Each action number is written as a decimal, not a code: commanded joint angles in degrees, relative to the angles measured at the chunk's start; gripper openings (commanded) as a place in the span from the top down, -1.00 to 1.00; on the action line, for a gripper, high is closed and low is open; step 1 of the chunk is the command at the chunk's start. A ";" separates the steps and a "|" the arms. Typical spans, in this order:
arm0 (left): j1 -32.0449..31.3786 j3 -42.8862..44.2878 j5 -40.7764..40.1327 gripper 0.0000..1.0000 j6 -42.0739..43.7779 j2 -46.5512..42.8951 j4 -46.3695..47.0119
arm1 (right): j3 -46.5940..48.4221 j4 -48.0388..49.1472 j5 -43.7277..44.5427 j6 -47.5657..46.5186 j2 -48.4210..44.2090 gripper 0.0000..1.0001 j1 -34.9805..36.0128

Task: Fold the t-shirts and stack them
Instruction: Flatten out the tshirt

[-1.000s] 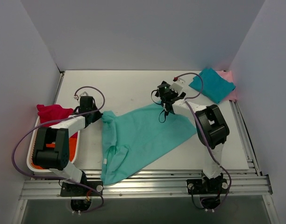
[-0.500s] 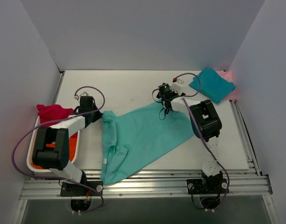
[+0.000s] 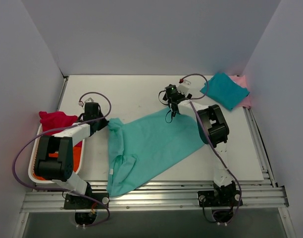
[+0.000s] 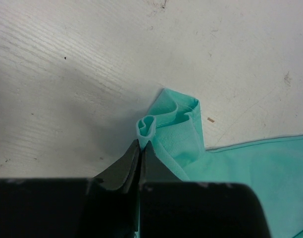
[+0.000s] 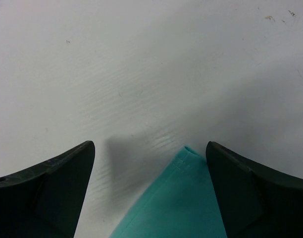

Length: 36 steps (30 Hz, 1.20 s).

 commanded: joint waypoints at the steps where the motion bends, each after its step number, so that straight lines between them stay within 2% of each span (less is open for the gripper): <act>1: 0.65 0.86 -0.41 0.95 0.88 -1.39 2.00 | -0.04 -2.69 -2.51 0.37 1.93 -0.73 -0.11; 6: 1.09 0.69 -0.06 0.95 0.88 -1.04 2.18 | -3.73 -1.02 -4.62 0.63 0.97 -0.36 -0.11; 11: 1.36 0.77 0.47 0.95 0.79 -0.34 2.53 | -7.51 -0.49 -5.50 0.55 -0.35 0.12 -0.11; 12: 1.44 0.77 0.56 0.95 0.79 -0.34 2.53 | -8.03 -0.49 -5.33 0.46 -0.96 0.31 -0.11; 15: 1.71 0.69 0.65 0.95 0.79 -0.34 2.53 | -9.71 -0.23 -4.98 0.11 -2.28 0.55 -0.19; 16: 1.71 0.60 0.65 0.95 0.79 -0.34 2.62 | -10.06 -0.31 -4.80 0.02 -2.63 0.82 -0.19; 17: 1.71 0.69 0.65 0.95 0.79 -0.34 2.62 | -10.67 -0.31 -4.63 0.02 -2.90 1.00 -0.19; 25: 1.97 1.39 -0.23 0.95 0.97 0.01 2.27 | -12.61 0.13 -3.66 -0.60 -5.62 1.00 -0.28; 31: 1.97 7.53 0.64 0.95 3.24 -0.51 -2.39 | -10.60 -0.83 -3.13 -2.00 -11.33 1.00 -0.54; 36: 1.71 12.45 4.07 0.95 6.59 -8.74 -4.15 | -7.08 -3.03 -2.96 -3.76 -21.87 1.00 -0.63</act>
